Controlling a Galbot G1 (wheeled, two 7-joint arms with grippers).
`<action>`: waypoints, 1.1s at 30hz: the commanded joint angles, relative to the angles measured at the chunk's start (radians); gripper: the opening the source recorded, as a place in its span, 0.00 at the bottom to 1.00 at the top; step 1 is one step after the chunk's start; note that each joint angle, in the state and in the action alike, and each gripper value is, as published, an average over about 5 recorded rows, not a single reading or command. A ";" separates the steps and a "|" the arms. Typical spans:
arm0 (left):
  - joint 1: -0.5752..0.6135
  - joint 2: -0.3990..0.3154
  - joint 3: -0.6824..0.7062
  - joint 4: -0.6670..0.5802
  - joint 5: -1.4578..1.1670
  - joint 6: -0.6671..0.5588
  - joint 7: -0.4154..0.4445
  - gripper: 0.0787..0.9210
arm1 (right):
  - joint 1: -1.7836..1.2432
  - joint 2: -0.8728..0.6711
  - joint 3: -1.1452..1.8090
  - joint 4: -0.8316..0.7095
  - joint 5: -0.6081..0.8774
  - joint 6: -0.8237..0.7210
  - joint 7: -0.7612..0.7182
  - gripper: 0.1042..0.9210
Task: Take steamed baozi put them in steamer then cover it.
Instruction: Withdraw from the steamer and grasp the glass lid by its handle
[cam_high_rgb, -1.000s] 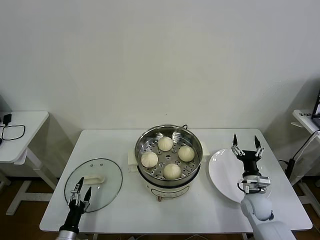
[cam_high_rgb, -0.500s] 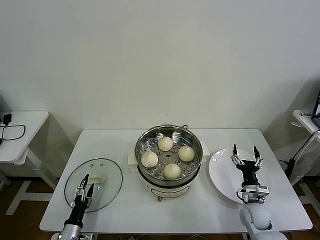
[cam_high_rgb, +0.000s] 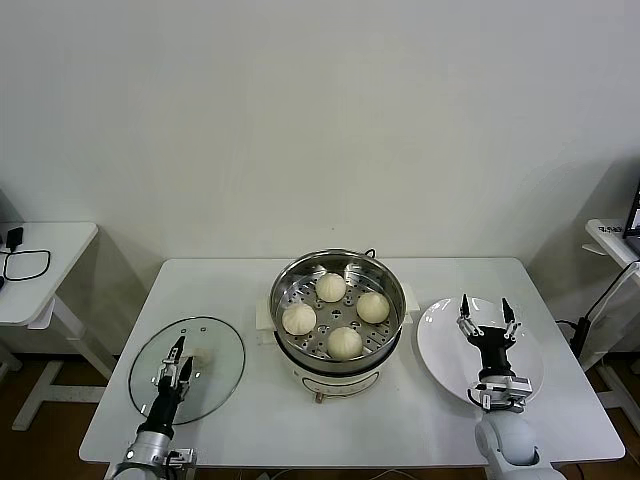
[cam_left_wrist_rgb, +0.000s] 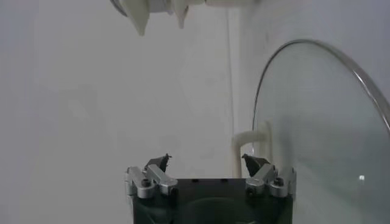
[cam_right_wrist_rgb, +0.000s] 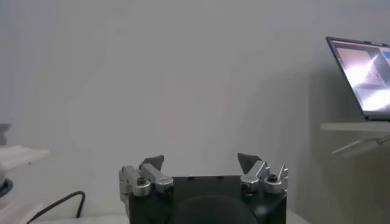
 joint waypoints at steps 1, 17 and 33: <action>-0.064 0.000 0.009 0.030 0.009 0.012 0.009 0.88 | -0.007 0.004 0.005 -0.005 -0.008 0.004 -0.003 0.88; -0.113 0.018 0.040 0.086 0.006 0.023 0.046 0.79 | -0.018 0.011 0.007 0.021 -0.024 0.005 -0.003 0.88; -0.083 0.025 0.043 0.038 -0.108 0.030 0.066 0.25 | -0.008 0.018 -0.006 0.023 -0.036 0.004 -0.001 0.88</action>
